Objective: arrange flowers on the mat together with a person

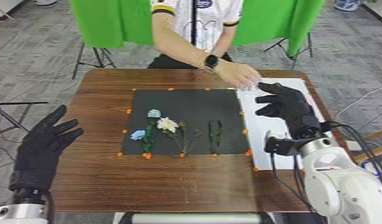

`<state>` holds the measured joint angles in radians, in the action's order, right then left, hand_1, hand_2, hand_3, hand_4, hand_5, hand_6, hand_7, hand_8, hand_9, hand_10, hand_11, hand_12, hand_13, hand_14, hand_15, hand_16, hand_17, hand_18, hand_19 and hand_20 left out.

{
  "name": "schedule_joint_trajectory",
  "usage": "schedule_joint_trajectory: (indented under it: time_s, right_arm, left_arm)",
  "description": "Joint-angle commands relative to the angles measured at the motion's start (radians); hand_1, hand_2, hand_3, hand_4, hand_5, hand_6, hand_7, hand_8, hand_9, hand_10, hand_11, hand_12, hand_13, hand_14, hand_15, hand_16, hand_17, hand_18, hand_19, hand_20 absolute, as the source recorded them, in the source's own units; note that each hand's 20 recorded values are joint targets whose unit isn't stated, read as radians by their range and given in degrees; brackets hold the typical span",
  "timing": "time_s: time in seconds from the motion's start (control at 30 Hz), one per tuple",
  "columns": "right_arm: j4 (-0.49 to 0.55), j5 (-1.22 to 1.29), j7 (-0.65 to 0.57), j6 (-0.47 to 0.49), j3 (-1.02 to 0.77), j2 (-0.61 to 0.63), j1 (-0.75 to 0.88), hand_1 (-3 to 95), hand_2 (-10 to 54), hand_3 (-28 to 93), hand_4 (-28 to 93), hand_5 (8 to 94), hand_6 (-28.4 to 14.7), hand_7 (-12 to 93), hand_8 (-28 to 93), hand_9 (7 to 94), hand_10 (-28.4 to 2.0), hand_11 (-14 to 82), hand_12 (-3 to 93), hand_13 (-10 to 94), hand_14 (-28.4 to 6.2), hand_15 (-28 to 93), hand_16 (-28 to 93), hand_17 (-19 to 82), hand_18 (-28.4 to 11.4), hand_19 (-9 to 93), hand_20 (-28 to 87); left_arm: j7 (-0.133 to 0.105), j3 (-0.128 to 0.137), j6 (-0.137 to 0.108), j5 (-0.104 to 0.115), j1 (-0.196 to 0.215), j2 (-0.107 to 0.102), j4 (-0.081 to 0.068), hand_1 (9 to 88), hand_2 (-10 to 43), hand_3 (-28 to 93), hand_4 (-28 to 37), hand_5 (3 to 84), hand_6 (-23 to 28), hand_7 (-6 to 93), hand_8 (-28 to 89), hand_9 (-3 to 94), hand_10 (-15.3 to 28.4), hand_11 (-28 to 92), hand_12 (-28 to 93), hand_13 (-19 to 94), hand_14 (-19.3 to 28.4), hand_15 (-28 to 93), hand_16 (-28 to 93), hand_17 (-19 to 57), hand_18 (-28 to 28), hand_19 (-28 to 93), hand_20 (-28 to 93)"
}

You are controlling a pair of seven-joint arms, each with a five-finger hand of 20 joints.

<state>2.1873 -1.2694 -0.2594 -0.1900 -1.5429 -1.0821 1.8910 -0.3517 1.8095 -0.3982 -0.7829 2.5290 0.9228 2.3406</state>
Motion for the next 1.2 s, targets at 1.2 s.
schedule_joint_trajectory:
  time_s: [1.2]
  right_arm:
    - [-0.027,-0.004,-0.025,0.007,0.017,-0.006,0.005,18.0,7.9,71,-24,49.9,-2.7,12,-10,51.3,-20.1,17.4,14.9,46,-21.8,57,8,13,-25.9,61,14]
  left_arm:
    - [0.025,-0.024,0.003,-0.009,-0.014,0.001,0.003,16.1,5.9,78,-28.3,30.8,5.6,14.9,-11,30.6,18.3,29,10,21,25.2,54,-11,-9.5,23.1,50,10]
